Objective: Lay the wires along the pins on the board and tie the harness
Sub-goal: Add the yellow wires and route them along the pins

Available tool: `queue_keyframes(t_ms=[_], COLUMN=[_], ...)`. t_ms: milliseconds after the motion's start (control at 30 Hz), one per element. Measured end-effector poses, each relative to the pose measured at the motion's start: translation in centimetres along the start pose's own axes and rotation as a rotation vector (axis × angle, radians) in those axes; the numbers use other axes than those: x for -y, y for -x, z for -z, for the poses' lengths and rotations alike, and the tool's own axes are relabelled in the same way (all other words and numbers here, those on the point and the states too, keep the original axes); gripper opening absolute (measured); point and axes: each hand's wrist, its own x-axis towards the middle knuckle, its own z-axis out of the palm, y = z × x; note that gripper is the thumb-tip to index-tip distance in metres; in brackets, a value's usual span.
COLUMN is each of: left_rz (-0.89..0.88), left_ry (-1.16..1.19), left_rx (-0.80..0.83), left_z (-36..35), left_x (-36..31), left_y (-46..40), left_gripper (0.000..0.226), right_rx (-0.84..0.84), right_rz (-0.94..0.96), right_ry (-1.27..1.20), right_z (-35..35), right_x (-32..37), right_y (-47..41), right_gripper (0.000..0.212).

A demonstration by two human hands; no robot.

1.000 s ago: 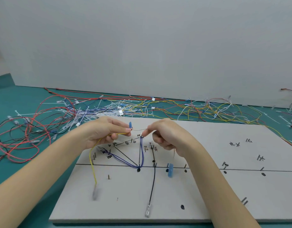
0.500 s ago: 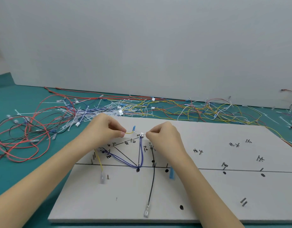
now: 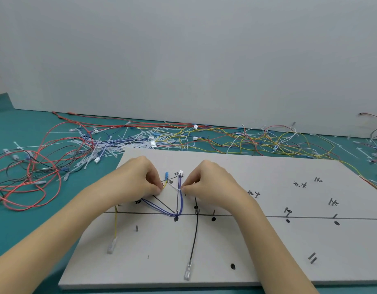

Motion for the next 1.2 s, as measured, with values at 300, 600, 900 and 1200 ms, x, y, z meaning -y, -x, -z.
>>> queue_keyframes(t_ms=[300, 600, 900, 1200], left_rz=[0.054, 0.058, 0.005, -0.020], left_ry=[0.007, -0.030, 0.041, 0.384], left_rx=[0.017, -0.031, -0.040, 0.126], left_z=[0.3, 0.4, 0.3, 0.9], left_x=[-0.5, -0.9, -1.3, -1.9], left_y=[0.7, 1.3, 1.5, 2.0], left_gripper=[0.009, 0.006, 0.020, 0.013], right_rx=[0.185, 0.436, 0.387, 0.403], right_rz=[0.080, 0.057, 0.096, 0.287], right_ry=[-0.081, -0.130, -0.046, -0.091], right_z=[1.2, 2.2, 1.5, -0.1], right_x=[0.5, 0.9, 1.6, 3.2], right_y=[1.0, 2.4, 2.9, 3.1], right_gripper=[0.008, 0.009, 0.011, 0.012])
